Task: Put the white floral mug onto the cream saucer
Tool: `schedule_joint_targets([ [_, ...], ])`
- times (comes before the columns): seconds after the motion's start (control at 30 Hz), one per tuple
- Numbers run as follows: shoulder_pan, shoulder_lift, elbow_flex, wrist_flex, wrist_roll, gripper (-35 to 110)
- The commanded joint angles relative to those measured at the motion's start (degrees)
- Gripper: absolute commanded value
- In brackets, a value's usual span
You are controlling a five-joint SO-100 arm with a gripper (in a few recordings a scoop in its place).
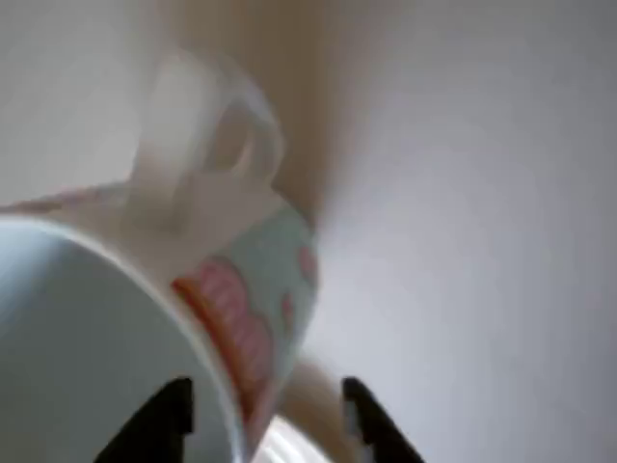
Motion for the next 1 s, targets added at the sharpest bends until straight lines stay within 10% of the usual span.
schedule_joint_targets([
  [0.0, 1.49, -2.2, 2.99, -5.98, -1.14, 19],
  [0.97, -0.35, -7.03, 5.71, -14.15, -1.23, -2],
])
